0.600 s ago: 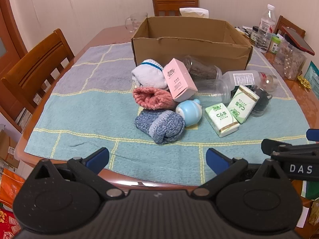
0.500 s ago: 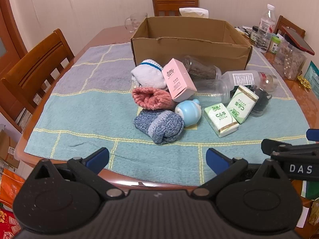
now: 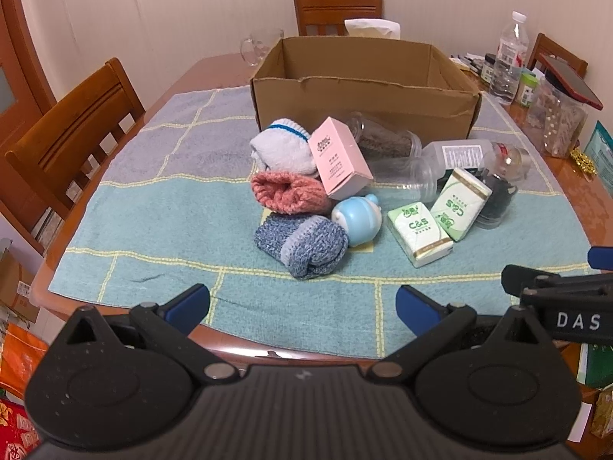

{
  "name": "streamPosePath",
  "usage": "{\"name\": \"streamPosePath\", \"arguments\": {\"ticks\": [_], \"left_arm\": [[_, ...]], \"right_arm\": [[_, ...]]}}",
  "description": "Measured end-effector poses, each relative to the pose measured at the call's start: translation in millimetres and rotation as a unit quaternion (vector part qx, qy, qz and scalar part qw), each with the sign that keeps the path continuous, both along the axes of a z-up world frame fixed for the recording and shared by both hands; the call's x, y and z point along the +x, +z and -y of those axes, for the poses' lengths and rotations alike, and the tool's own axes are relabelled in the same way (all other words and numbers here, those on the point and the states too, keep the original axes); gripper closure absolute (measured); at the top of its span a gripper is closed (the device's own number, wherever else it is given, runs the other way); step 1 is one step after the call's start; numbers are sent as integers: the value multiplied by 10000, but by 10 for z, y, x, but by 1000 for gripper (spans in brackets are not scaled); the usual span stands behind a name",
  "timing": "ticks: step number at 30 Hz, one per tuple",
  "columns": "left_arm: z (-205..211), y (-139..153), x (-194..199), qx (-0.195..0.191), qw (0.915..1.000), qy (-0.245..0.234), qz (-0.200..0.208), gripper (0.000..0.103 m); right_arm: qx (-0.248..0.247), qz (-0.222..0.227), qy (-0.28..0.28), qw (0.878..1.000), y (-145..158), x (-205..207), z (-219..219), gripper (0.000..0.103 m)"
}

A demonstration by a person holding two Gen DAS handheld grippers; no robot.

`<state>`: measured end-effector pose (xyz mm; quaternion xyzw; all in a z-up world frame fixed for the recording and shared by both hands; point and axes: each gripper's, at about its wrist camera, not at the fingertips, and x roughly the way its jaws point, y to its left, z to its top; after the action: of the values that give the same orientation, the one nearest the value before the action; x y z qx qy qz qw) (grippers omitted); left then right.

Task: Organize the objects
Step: 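Move both tools toward the pile of items on the towel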

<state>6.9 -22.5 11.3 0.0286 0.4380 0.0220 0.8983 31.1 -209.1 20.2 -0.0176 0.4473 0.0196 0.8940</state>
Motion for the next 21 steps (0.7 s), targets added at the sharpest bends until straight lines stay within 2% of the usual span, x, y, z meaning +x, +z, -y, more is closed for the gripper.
{"name": "streamPosePath", "arguments": {"ticks": [9, 21], "left_arm": [[-44, 40, 18, 14, 10000, -62, 60, 1], [-172, -43, 179, -56, 9990, -439, 12, 1]], "right_arm": [[72, 41, 11, 10000, 42, 24, -26, 0], [-34, -16, -22, 10000, -26, 145, -168, 0]]}}
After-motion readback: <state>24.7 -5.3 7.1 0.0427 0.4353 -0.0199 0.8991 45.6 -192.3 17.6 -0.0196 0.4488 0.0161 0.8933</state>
